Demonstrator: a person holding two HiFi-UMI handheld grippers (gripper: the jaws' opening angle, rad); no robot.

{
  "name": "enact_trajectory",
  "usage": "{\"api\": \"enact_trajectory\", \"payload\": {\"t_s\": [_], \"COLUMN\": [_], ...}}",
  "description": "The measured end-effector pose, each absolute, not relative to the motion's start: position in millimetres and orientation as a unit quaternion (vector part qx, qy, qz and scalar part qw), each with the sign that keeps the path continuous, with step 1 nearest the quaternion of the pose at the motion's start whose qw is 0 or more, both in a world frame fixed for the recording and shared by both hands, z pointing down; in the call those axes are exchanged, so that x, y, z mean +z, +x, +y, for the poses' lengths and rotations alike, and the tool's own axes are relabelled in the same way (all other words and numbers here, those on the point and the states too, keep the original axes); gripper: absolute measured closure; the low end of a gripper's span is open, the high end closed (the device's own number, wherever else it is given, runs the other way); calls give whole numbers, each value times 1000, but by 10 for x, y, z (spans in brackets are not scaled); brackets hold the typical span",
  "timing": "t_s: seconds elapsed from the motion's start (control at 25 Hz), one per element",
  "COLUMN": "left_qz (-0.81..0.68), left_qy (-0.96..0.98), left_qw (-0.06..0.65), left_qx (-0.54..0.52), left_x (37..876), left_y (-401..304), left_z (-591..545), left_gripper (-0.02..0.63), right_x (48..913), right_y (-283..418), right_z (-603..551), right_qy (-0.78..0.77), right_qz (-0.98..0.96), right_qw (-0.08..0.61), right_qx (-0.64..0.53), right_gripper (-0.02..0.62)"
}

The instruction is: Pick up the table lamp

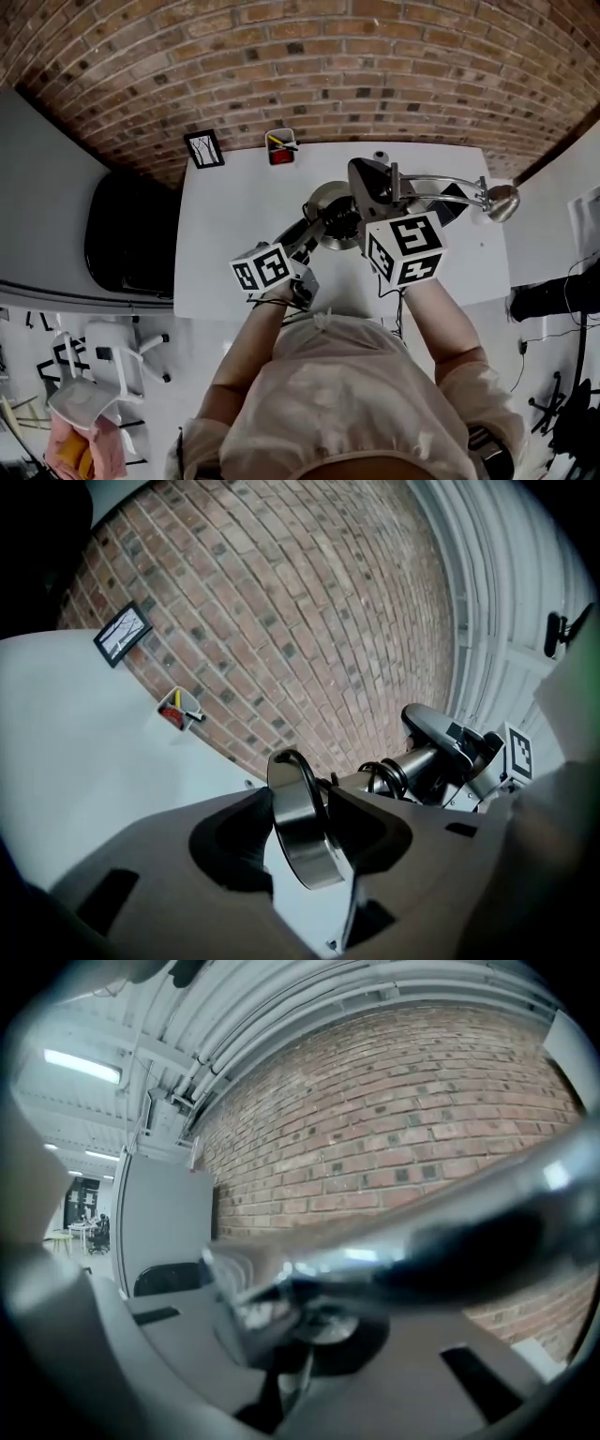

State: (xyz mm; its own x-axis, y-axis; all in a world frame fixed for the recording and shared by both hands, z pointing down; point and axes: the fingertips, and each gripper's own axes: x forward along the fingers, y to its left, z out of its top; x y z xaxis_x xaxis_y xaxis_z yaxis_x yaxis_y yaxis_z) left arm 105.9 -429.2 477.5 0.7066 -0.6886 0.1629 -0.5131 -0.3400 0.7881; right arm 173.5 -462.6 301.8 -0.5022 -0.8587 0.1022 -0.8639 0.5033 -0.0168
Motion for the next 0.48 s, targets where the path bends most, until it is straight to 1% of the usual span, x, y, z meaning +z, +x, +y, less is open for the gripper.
{"api": "enact_trajectory", "payload": {"t_s": [0.12,0.48], "left_qz": [-375,-371], "left_qy": [817,812], "left_qw": [424,434], "left_qx": [-108,-118], "left_x": [4630,4619], "left_y": [1068,1162], "left_z": [-4312,-4335], "left_gripper": [413,414], "right_x": [2886,2858], "right_y": [1797,1848], "right_z": [-4629,-4656], "right_qy": [495,495], "right_qz": [-868,-868], "right_qw": [30,32], "right_qx": [32,29], "right_gripper": [566,568]}}
